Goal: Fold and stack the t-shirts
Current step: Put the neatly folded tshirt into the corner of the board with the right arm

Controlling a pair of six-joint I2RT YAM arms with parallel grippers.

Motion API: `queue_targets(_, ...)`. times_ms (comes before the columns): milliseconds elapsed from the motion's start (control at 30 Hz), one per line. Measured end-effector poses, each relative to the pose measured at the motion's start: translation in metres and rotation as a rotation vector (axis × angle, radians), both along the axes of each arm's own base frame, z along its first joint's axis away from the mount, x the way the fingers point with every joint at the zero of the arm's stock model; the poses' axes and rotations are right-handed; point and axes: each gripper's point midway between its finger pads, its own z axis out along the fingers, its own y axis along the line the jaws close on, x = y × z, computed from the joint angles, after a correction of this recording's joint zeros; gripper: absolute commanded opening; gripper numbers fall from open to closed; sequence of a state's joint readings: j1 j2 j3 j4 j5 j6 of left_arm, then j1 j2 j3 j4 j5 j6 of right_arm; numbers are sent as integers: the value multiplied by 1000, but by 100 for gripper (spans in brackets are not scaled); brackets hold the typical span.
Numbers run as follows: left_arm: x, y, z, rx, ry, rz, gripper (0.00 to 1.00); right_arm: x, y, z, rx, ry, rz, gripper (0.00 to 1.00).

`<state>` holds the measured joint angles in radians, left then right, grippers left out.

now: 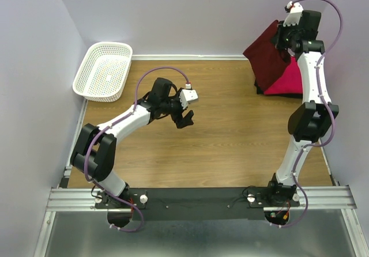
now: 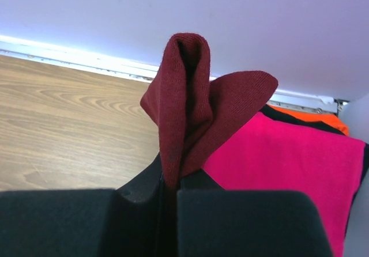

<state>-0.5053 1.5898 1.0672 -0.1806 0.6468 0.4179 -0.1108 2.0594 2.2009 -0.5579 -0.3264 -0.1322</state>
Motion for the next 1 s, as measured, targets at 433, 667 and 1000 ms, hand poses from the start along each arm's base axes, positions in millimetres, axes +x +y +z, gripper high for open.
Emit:
queue_targets(433, -3, -1, -7, 16, 47, -13, 91, -1, -38, -16, 19, 37, -45, 1)
queue_targets(667, -2, -2, -3, 17, 52, -17, 91, 6, -73, -55, 41, 97, -69, 1)
queue_targets(1000, -3, -1, -6, 32, 74, -19, 91, 14, -128, -85, 42, 116, -102, 1)
